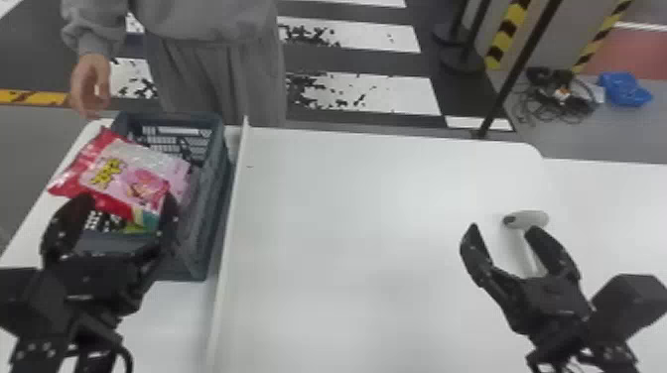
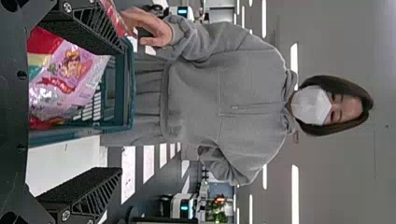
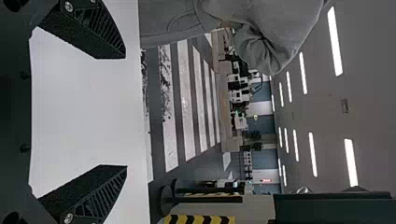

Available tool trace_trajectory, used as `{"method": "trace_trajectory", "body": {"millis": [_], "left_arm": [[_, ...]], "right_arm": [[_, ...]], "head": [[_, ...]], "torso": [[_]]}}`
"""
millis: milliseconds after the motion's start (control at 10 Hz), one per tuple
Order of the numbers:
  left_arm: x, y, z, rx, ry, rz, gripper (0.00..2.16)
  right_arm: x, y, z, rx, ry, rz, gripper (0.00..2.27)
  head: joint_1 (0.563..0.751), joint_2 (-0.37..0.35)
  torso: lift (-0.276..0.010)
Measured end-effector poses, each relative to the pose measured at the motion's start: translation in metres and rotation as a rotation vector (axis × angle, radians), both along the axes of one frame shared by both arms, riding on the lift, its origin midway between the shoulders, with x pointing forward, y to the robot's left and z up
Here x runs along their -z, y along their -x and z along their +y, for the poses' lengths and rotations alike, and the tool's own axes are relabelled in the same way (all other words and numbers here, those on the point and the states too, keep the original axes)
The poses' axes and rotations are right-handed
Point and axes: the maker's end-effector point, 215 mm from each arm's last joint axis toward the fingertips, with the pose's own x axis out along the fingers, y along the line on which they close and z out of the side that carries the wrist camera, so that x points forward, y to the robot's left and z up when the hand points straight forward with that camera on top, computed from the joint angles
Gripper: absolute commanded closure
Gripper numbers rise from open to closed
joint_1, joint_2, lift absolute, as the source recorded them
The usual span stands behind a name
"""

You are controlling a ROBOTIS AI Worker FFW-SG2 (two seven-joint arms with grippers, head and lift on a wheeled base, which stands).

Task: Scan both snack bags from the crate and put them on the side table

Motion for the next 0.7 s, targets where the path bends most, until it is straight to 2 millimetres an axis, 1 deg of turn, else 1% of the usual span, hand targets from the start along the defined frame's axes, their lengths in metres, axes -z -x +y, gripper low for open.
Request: {"method": "trace_trajectory", "body": {"millis": [200, 400, 500, 700], "left_arm": [[-0.001, -0.005, 0.051, -0.070, 0.021, 0.013, 0.14], [0.005, -0.007, 0.091, -0.109, 0.036, 0.039, 0.14], [0.013, -0.013, 0.104, -0.113, 0.043, 0.063, 0.14], [0.023, -0.027, 0.118, -0.132, 0.055, 0.088, 0.14]], "right_arm": [[0.002, 0.000, 0.001, -0.002, 0.003, 0.005, 0.08], [0.004, 0.000, 0.002, -0.004, 0.005, 0.012, 0.08], [0.005, 0.000, 0.004, -0.007, 0.005, 0.015, 0.08], [0.008, 0.000, 0.012, -0.021, 0.009, 0.026, 0.08]], "head": [[0.695, 0.024], [0.695, 0.089], [0.695, 0.113], [0.695, 0.139]], "torso": [[-0.087], [-0.087], [-0.087], [-0.087]]}}
